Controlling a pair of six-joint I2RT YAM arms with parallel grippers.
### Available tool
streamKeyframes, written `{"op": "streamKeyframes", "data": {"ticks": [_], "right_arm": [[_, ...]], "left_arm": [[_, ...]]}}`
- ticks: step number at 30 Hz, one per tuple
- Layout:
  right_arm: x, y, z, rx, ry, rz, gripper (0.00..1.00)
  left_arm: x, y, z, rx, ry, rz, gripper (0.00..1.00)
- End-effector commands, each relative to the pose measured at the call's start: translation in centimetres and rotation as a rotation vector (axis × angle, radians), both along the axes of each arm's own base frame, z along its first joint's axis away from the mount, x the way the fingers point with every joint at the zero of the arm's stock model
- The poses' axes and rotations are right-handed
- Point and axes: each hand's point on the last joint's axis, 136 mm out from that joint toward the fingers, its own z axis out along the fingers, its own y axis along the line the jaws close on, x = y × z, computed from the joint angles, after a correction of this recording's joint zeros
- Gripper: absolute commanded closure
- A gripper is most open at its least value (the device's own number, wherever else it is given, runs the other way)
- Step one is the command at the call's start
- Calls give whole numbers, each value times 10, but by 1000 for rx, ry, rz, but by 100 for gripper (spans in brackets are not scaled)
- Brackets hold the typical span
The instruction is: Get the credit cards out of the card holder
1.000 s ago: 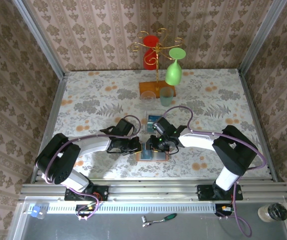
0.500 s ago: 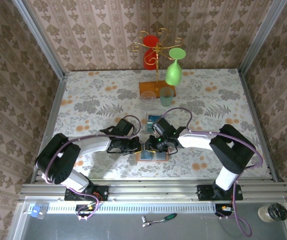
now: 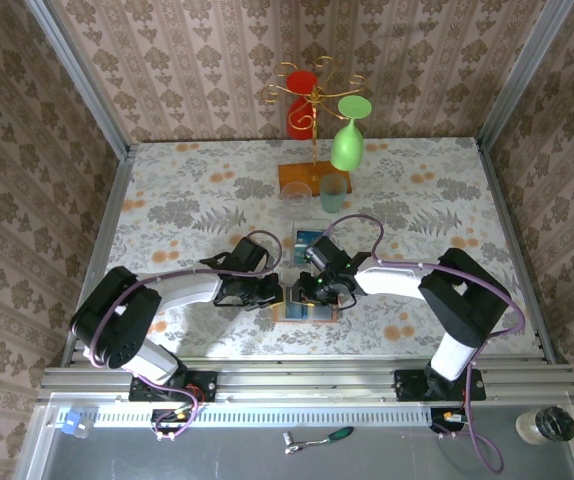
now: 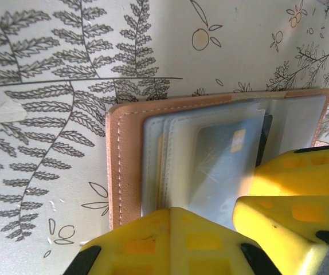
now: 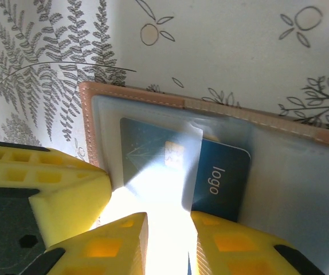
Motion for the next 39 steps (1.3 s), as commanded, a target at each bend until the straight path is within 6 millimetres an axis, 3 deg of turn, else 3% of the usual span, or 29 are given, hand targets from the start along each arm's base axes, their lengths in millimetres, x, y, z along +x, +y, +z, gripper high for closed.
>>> {"op": "streamKeyframes", "data": {"ticks": [1, 11, 20, 39], "right_arm": [[-3, -15, -3, -86, -4, 1, 74], [-3, -11, 5, -52, -21, 14, 74], [0, -11, 23, -12, -53, 0, 74], [0, -33, 16, -29, -31, -47, 74]], "left_arm": [[-6, 8, -11, 44, 20, -7, 99], [-4, 7, -6, 32, 9, -1, 99], [3, 1, 15, 2, -32, -2, 98], [5, -21, 14, -5, -33, -49, 100]]}}
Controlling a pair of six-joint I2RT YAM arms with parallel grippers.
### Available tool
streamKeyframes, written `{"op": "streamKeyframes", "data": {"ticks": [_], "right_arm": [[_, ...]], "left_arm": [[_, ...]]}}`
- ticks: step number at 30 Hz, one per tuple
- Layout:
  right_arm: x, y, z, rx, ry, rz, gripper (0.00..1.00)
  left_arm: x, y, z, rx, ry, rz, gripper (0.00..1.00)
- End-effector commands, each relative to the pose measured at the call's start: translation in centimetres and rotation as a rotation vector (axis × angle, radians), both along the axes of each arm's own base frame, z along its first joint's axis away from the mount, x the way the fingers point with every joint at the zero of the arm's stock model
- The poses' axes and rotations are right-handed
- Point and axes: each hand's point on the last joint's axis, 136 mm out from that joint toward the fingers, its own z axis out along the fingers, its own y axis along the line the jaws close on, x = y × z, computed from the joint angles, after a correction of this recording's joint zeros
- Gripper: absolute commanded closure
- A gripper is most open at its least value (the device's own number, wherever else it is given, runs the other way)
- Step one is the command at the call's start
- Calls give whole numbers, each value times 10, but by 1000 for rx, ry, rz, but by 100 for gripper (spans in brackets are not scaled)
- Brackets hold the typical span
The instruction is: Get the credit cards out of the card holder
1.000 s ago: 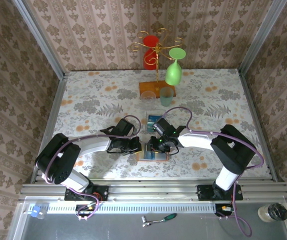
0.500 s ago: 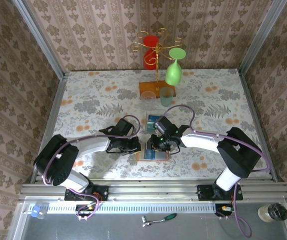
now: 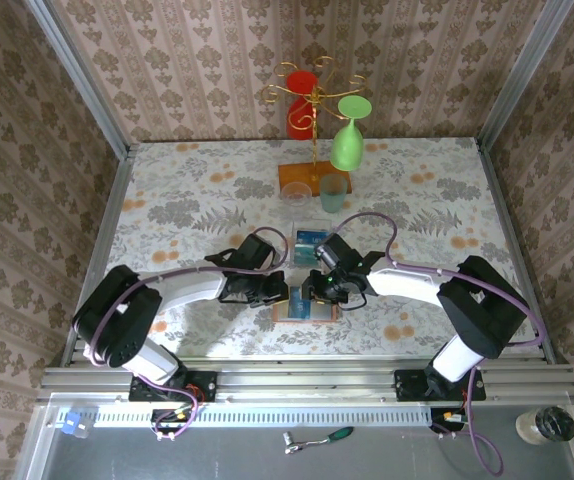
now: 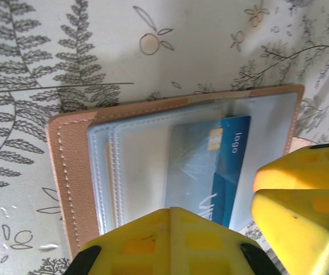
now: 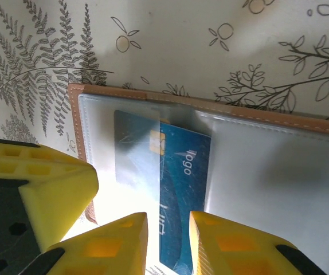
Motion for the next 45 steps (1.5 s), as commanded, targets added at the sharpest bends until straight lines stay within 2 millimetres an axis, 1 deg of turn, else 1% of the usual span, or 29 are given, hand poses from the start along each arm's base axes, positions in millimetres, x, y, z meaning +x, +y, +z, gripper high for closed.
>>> {"op": "streamKeyframes", "data": {"ticks": [1, 12, 19, 23, 31, 37, 45], "right_arm": [[-2, -10, 3, -15, -5, -15, 74], [-2, -15, 0, -19, 1, -28, 74], [-3, -16, -6, -14, 14, -34, 74], [-4, -13, -10, 3, 32, -35, 74], [-3, -3, -12, 65, 44, -37, 75], [-4, -4, -17, 54, 56, -39, 75], [-2, 2, -12, 92, 52, -39, 77]], "left_arm": [[4, -7, 3, -7, -17, -20, 100], [-3, -2, -12, 17, 15, -21, 100], [-5, 1, -16, 29, 23, -16, 100], [-6, 3, -17, 35, 26, -18, 100], [-7, 4, -18, 37, 29, -16, 100], [-8, 5, -18, 39, 29, -14, 100], [-9, 6, -19, 41, 30, -13, 100]]}}
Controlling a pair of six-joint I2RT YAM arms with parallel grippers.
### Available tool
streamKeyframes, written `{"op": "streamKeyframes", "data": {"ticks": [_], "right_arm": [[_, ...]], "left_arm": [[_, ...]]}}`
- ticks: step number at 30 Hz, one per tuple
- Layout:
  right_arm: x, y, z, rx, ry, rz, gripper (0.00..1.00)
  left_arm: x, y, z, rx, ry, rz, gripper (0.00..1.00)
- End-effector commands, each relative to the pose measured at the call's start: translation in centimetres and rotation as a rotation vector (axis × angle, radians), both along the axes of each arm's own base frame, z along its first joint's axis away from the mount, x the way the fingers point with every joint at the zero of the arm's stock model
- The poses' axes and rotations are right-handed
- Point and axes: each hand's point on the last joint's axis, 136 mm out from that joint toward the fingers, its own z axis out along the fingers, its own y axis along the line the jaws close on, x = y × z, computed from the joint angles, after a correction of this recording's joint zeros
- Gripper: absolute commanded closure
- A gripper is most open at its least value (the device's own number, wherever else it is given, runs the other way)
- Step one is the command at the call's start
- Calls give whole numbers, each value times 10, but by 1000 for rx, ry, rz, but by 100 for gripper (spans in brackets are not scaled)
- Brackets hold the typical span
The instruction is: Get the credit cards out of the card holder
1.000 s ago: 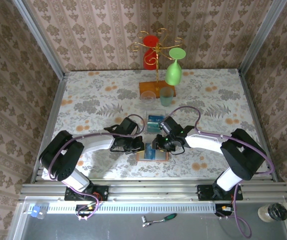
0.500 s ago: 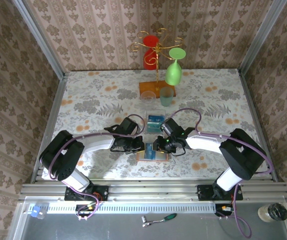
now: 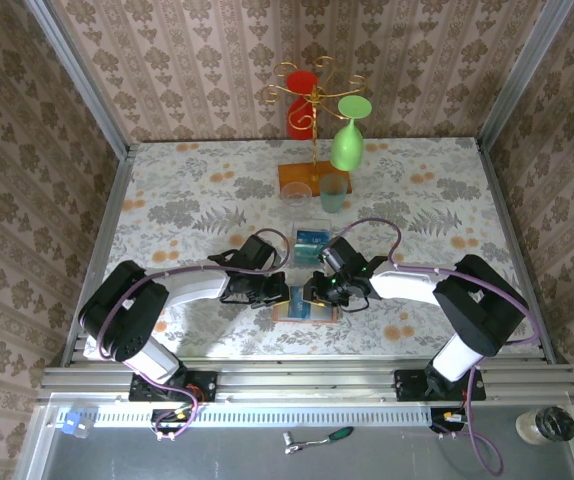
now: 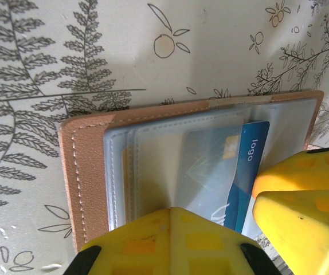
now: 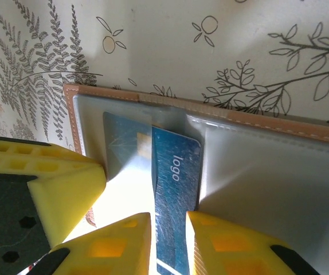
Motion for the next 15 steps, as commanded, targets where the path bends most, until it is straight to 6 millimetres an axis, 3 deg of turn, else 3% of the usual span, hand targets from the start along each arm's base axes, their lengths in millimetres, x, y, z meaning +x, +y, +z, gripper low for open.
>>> {"op": "streamKeyframes", "data": {"ticks": [1, 15], "right_arm": [[-2, 1, -3, 16, 24, -4, 77], [-2, -11, -2, -38, 7, -24, 75]], "left_arm": [[-9, 8, -10, 37, 23, -10, 100], [-10, 9, -11, 43, 25, -10, 100]]}}
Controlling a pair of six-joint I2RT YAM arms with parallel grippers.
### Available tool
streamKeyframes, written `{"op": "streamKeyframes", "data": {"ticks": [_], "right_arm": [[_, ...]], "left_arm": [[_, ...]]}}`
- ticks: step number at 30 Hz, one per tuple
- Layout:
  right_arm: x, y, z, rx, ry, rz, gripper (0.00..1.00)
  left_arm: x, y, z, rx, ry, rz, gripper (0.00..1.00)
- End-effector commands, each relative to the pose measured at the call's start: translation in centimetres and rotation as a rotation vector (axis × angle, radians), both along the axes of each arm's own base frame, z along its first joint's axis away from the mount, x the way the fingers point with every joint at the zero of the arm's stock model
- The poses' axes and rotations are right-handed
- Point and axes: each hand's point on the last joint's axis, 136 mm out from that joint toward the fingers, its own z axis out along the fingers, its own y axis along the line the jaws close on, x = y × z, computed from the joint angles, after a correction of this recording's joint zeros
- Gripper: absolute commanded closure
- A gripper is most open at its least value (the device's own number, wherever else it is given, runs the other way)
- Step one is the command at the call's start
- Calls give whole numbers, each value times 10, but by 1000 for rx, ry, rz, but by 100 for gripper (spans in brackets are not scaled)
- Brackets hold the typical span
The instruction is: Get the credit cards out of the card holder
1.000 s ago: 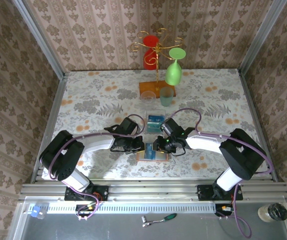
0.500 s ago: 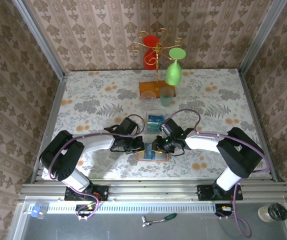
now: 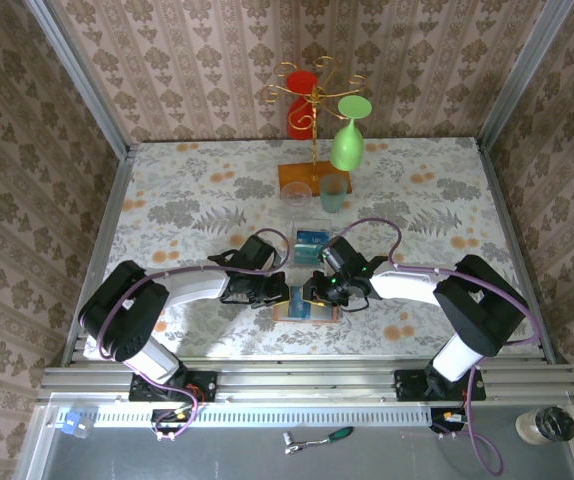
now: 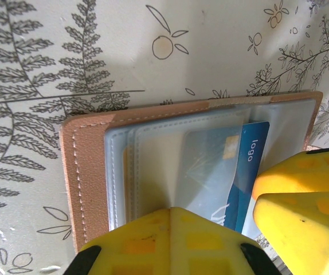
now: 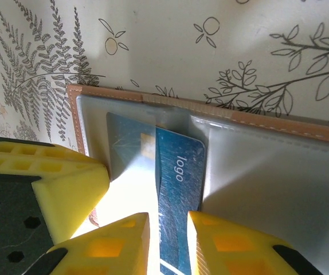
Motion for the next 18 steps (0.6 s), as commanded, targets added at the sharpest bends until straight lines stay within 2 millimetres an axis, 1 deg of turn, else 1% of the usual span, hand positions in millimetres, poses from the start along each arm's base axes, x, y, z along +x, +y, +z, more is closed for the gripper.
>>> {"op": "streamKeyframes", "data": {"ticks": [1, 7, 11, 18], "right_arm": [[-2, -10, -2, -36, 5, -18, 75], [-5, -12, -9, -48, 22, -18, 73], [-5, -7, -11, -20, 30, -14, 73], [-2, 2, -6, 32, 30, -19, 75]], "left_arm": [[-11, 9, -11, 45, 28, -10, 100], [-10, 9, -11, 45, 28, -8, 100], [-10, 9, -11, 44, 28, -6, 100], [-10, 9, -11, 45, 30, -8, 100]]}}
